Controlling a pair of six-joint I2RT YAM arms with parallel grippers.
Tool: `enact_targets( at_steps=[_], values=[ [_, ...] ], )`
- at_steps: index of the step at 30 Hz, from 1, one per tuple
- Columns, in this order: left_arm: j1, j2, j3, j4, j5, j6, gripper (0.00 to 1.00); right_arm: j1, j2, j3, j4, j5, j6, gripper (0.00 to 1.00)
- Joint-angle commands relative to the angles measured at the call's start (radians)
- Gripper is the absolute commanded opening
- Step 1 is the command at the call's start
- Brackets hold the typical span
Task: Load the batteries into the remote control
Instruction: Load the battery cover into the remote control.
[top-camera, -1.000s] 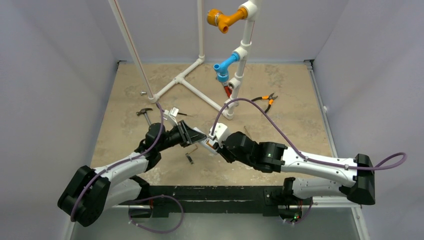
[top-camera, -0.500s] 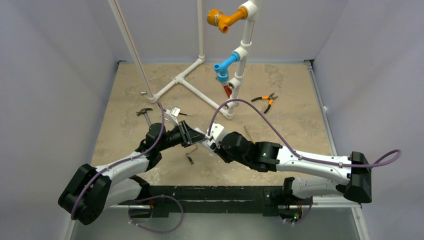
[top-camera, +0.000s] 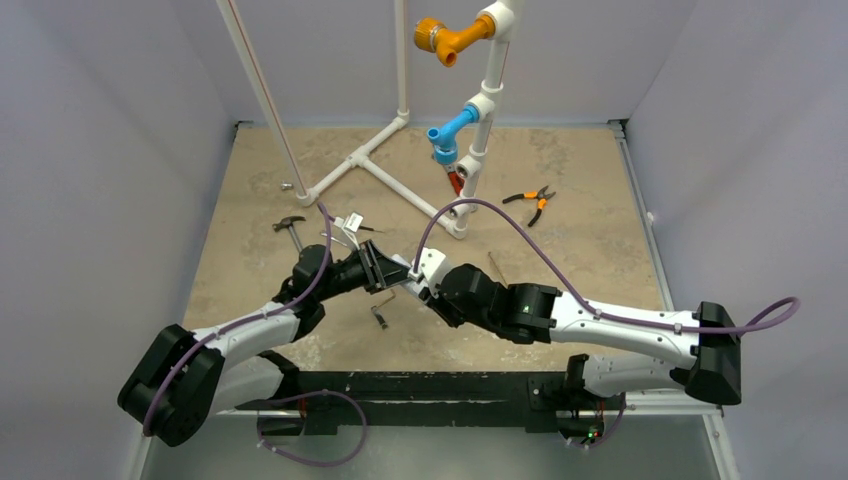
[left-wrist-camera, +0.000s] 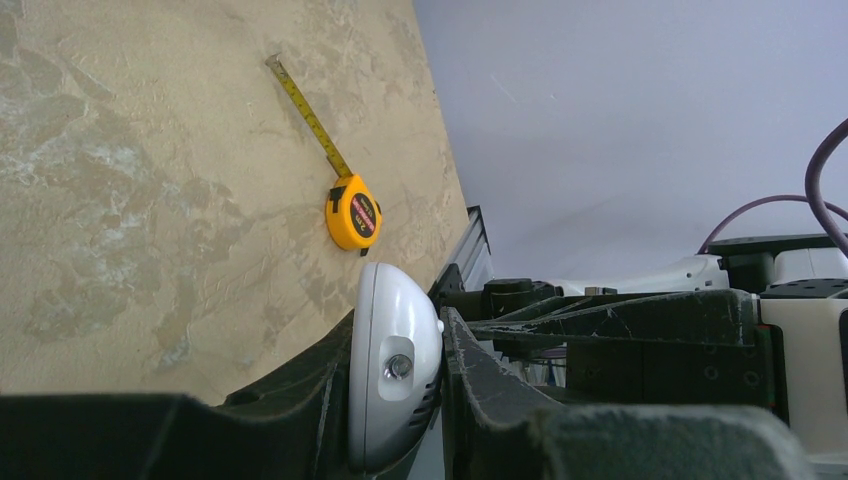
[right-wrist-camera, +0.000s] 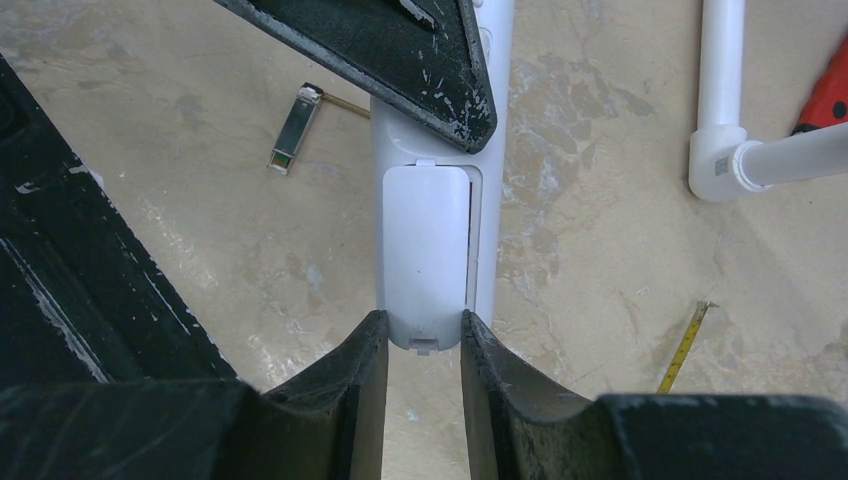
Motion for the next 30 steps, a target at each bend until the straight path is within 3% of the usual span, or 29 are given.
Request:
enact_targets(
  at_steps=[1, 30],
  values=[
    [-0.004, -0.01, 0.038, 0.077, 0.003, 0.003, 0.0, 0.001, -0.002, 0.034, 0.015, 0.004, -0.001, 0.19],
    [-0.004, -0.009, 0.046, 0.07, 0.009, 0.013, 0.0, 0.001, -0.005, 0.03, 0.001, 0.042, 0.002, 0.19]
  ],
)
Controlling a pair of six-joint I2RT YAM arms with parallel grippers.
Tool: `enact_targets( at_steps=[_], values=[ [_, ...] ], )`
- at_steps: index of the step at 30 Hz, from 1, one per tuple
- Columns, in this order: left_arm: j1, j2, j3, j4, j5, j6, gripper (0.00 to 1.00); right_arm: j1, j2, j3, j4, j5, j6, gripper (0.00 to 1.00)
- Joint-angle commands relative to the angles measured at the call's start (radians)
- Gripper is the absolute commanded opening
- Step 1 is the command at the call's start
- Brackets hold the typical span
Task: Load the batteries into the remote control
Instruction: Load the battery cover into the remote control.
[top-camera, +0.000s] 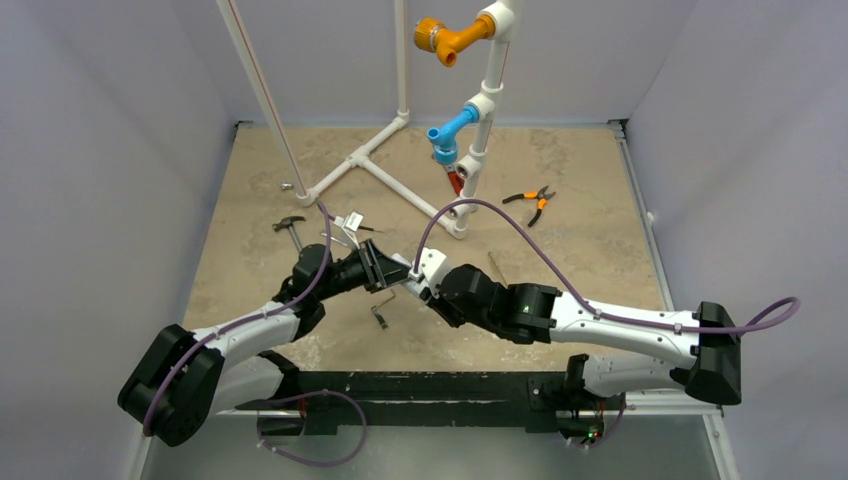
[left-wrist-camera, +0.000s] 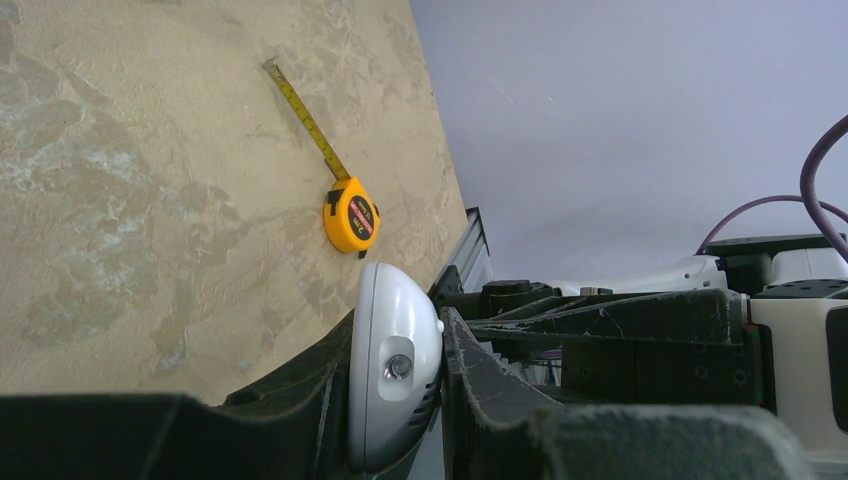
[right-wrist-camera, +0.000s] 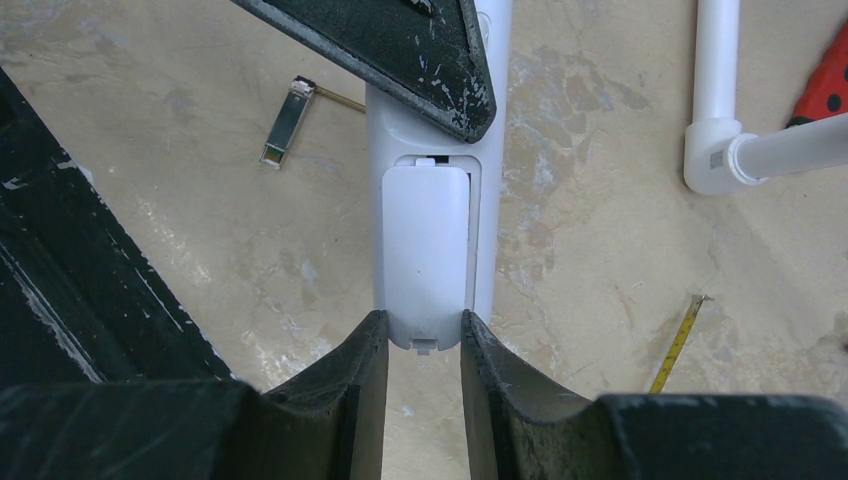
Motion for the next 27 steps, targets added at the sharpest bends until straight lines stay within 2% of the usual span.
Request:
enact_targets(
  at_steps=[1, 27],
  values=[
    [-0.005, -0.009, 0.04, 0.071, 0.009, 0.013, 0.0, 0.001, -0.006, 0.029, 0.017, 0.035, 0.002, 0.19],
    [-0.009, -0.006, 0.051, 0.069, 0.006, 0.027, 0.0, 0.001, 0.049, 0.063, 0.028, 0.021, 0.011, 0.19]
  ],
)
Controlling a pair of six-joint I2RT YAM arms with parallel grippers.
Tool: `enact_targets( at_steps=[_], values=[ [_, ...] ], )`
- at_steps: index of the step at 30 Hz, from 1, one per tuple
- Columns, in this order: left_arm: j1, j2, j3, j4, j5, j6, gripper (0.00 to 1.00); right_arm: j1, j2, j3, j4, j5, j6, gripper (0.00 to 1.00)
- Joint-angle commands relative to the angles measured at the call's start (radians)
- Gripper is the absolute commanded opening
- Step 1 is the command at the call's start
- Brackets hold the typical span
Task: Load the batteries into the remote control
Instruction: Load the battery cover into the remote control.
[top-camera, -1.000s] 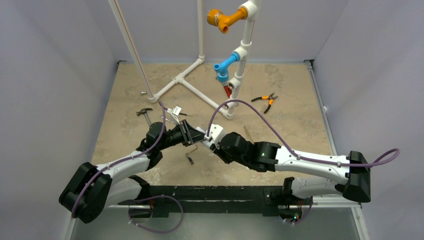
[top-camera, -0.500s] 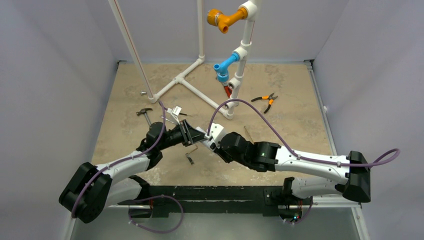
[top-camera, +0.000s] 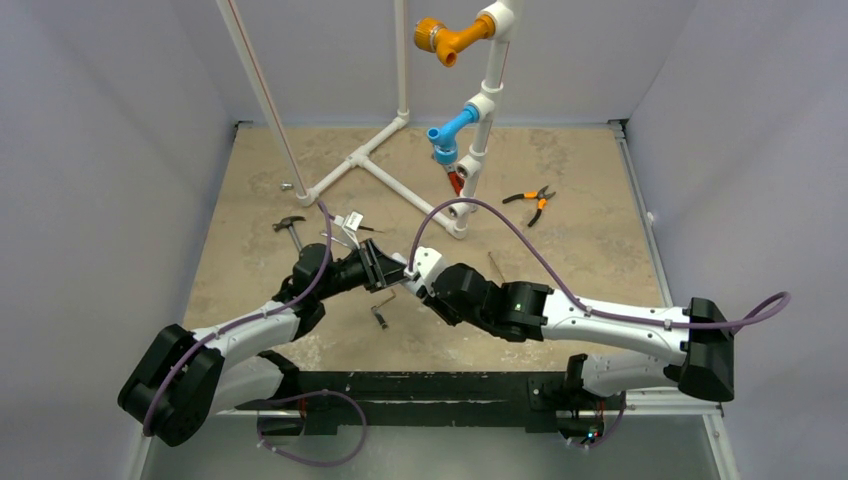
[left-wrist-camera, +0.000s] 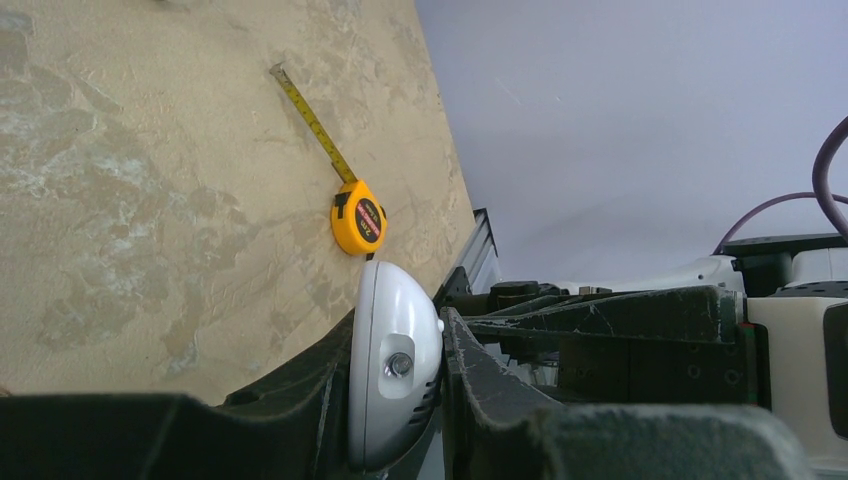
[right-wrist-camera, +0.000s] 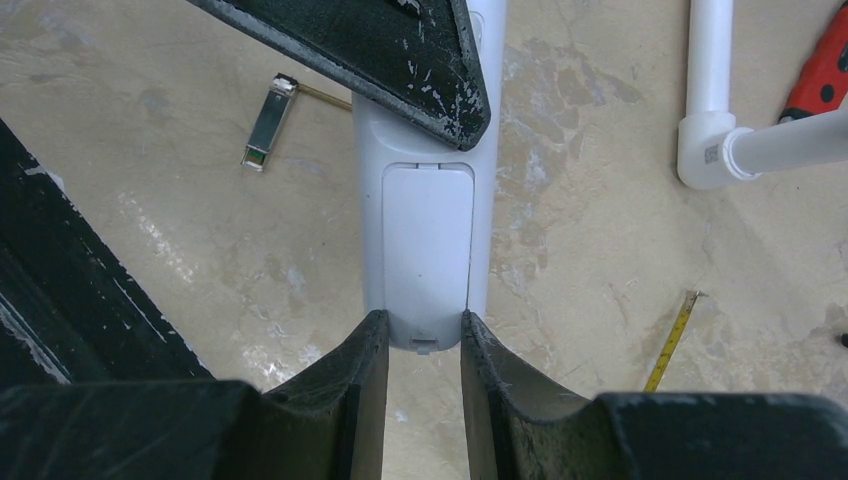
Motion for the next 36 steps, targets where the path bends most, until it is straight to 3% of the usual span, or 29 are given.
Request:
enact_targets(
  at_steps=[1, 36],
  values=[
    [-0.009, -0.008, 0.044, 0.077, 0.01, 0.009, 0.0, 0.001, 0.007, 0.048, 0.03, 0.002, 0.006, 0.19],
    [-0.027, 0.009, 0.04, 0.111, 0.045, 0.032, 0.0, 0.001, -0.033, 0.048, 0.137, 0.017, -0.046, 0.21]
  ],
)
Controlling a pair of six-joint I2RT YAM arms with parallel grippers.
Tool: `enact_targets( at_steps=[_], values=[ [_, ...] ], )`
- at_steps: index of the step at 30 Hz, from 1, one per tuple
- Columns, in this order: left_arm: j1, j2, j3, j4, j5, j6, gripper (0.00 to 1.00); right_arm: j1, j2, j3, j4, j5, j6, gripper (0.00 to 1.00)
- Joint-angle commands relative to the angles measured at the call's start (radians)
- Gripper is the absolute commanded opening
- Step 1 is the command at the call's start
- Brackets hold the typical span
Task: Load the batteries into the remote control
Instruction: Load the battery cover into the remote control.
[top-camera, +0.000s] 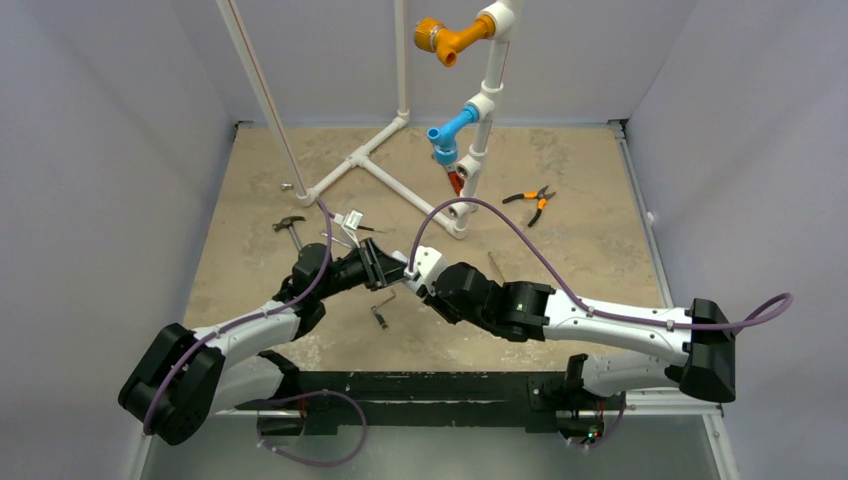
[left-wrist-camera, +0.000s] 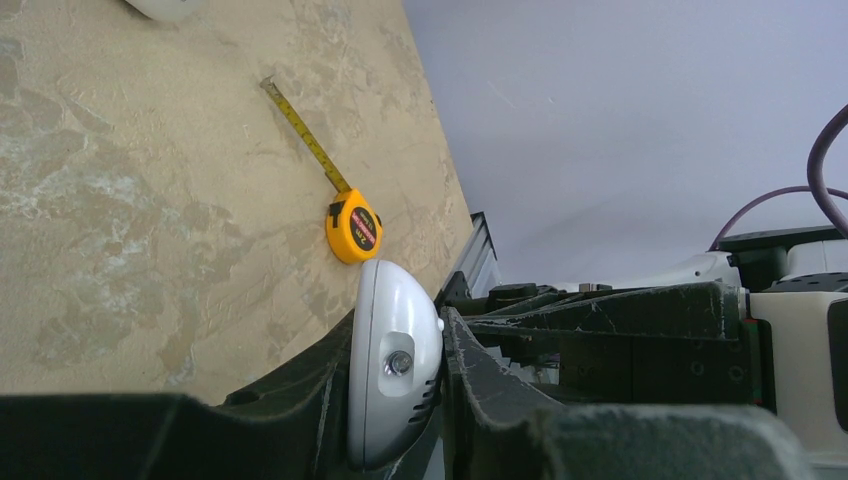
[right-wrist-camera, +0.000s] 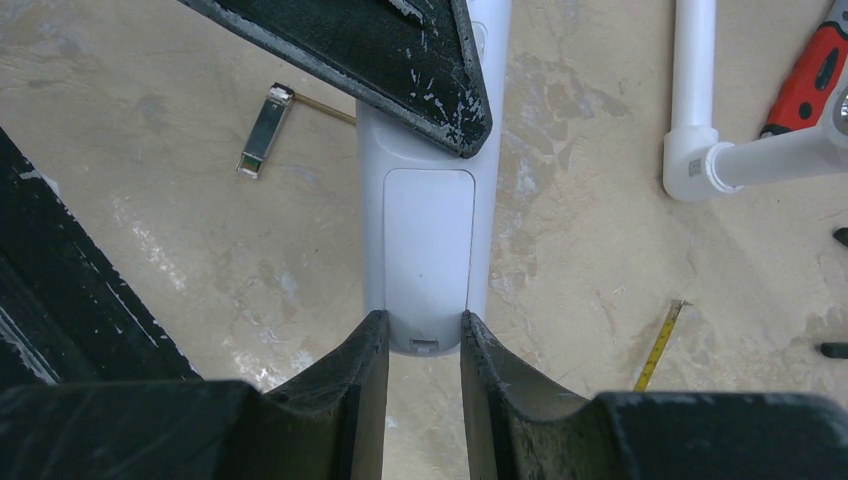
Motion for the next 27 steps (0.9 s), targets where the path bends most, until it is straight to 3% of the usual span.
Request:
enact_targets(
  at_steps=[1, 27],
  values=[
    [-0.024, 0.004, 0.041, 0.081, 0.046, 0.017, 0.0, 0.002, -0.024, 0.046, 0.123, 0.011, -0.017, 0.22],
    [-0.03, 0.032, 0.024, 0.123, 0.038, -0.003, 0.0, 0.002, -0.038, 0.046, 0.108, 0.029, -0.009, 0.52]
  ],
)
